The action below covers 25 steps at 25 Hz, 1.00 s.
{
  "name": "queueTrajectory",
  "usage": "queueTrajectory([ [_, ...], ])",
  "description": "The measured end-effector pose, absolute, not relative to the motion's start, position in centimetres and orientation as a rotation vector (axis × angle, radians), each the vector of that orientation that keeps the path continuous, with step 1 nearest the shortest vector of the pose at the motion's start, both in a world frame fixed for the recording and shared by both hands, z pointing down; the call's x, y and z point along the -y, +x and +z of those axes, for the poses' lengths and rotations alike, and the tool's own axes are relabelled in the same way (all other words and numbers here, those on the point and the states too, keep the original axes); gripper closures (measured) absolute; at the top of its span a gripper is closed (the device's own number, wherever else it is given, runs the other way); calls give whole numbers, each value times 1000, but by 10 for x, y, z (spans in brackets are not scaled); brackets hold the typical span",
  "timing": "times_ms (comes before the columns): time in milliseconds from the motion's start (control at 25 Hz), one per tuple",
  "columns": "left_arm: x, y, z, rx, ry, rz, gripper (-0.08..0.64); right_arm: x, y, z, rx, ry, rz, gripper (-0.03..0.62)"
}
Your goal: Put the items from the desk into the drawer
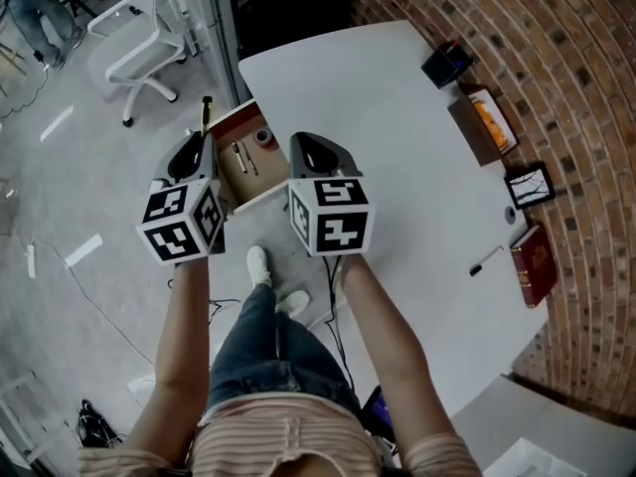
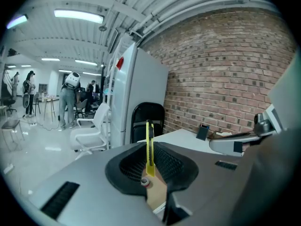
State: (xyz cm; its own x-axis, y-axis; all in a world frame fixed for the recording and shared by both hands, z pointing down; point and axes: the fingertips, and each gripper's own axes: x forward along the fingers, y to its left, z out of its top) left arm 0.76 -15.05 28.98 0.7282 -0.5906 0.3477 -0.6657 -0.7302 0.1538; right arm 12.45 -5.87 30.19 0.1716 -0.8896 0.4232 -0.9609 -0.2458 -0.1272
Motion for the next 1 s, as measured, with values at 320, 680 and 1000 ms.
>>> queueTrajectory([
  [320,179,-19,338,1035,2534,461,509,98,104,323,1841,2171,640,575],
  [680,206,-20,396,1042,2384,515,509,140,97,353,1847,2070,685,575],
  [1000,221,-16,441,1040,2250,521,509,172,92,382,1847,1968,716,575],
])
